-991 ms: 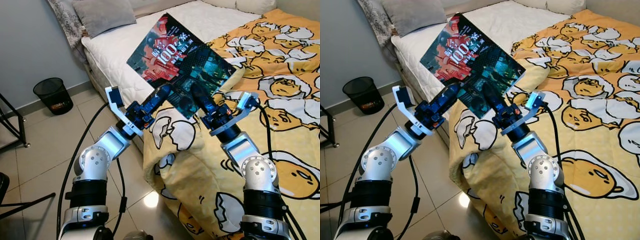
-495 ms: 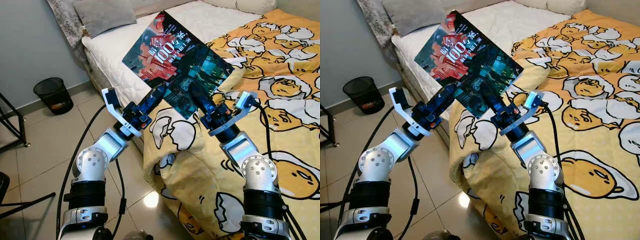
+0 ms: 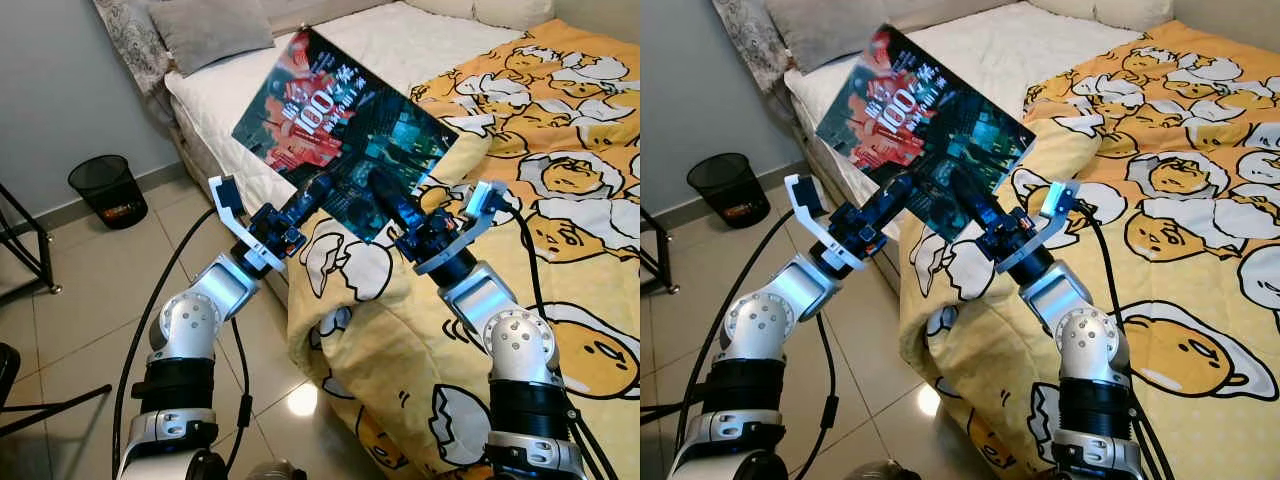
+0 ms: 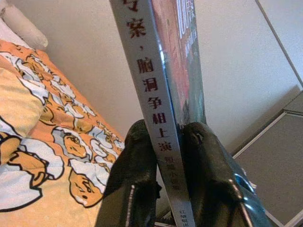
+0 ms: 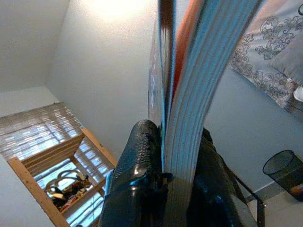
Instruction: Clean up the room
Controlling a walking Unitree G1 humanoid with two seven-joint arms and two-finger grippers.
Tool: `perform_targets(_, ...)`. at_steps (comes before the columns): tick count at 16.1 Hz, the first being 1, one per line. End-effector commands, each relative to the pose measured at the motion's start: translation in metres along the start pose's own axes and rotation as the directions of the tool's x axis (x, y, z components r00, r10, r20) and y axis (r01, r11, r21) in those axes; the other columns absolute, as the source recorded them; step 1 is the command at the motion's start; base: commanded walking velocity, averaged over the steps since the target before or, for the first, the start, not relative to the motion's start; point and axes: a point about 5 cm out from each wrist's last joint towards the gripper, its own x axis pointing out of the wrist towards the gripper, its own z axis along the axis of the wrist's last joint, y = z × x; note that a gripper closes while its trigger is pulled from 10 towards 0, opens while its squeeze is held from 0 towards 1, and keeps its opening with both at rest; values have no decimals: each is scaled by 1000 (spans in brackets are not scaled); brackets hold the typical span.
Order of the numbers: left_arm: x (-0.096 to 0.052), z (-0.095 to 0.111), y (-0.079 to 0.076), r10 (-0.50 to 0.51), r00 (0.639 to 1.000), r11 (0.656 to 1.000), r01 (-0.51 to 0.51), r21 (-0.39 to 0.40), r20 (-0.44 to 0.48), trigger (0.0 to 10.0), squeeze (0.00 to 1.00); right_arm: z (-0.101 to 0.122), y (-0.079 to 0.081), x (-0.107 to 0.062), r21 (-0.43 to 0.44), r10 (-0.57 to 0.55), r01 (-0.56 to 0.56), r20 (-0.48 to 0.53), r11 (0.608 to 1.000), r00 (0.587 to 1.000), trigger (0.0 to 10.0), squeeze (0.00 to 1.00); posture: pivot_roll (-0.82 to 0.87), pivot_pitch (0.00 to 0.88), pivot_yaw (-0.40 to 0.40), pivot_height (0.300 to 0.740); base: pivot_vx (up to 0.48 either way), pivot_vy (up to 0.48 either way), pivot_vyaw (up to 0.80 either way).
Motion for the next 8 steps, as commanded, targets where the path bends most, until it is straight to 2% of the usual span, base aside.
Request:
perform_targets(1,2,4,2,26,1000,999,-26,23,5,0,0,-1,7,4,-7,49,-49,-11,999,999,0,0,28,0,90,740,0,0,0)
perform_targets(8,2,6,2,19,1000,1000,-19,25,16,0,0,-1,7,5,-5,50,-50,-2,999,999,78,0,30,0,92,740,0,0,0)
